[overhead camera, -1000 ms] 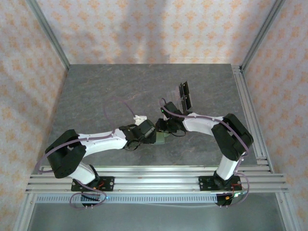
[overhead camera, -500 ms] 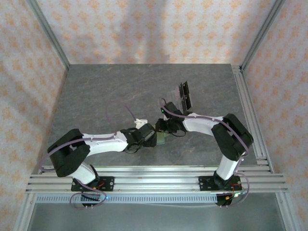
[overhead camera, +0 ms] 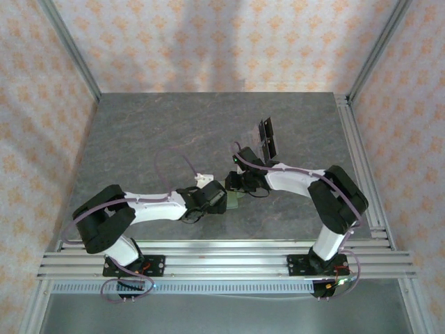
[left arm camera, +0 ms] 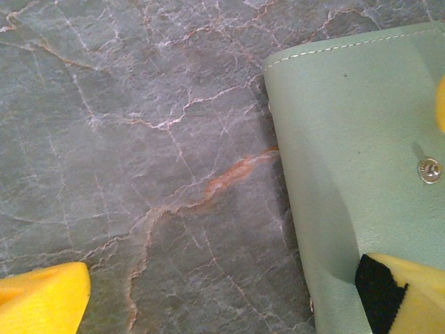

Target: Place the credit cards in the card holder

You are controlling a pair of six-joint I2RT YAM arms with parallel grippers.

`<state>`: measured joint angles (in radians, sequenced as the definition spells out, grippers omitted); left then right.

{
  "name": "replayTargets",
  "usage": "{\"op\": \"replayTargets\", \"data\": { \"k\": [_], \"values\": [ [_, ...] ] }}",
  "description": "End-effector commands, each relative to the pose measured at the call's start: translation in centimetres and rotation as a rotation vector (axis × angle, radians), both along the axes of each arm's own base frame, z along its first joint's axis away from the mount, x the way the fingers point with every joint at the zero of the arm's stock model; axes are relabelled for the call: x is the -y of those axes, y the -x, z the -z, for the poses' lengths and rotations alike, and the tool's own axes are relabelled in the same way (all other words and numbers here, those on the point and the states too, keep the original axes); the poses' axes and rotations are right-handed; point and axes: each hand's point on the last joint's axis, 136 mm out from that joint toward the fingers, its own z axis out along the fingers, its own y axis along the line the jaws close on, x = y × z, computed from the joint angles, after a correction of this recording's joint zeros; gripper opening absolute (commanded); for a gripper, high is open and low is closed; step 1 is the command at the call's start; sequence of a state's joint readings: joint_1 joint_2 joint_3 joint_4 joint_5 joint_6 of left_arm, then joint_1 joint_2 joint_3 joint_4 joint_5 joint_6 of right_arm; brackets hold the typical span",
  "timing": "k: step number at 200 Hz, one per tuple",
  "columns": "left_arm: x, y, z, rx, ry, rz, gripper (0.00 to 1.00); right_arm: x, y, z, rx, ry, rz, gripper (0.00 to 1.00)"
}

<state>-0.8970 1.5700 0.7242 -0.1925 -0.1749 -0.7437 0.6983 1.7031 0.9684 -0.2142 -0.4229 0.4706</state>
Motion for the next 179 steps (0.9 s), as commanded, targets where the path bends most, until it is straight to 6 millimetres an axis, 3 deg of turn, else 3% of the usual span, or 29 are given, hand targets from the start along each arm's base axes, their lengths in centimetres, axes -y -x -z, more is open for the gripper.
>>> {"op": "replayTargets", "data": {
  "k": [1, 35, 95, 179],
  "values": [
    [-1.6, 1.1, 1.9, -0.036, -0.069, -0.019, 1.0, 0.3, -0.7, -4.4, 0.074, -0.026, 0.008, 0.29],
    [-1.6, 1.1, 1.9, -0.031, -0.068, -0.019, 1.0, 2.3, -0.8, -6.5, 0.124, 0.043, 0.015, 0.33],
    [-1.8, 1.2, 2.1, -0.029, -0.071, -0.023, 1.0, 6.5, 0.1, -4.5, 0.113, 0.281, 0.002, 0.36],
    [-1.9, 1.3, 2.3, -0.035, -0.074, -0.024, 1.0, 5.8, 0.4, -2.0, 0.057, 0.276, -0.022, 0.33]
  ]
}}
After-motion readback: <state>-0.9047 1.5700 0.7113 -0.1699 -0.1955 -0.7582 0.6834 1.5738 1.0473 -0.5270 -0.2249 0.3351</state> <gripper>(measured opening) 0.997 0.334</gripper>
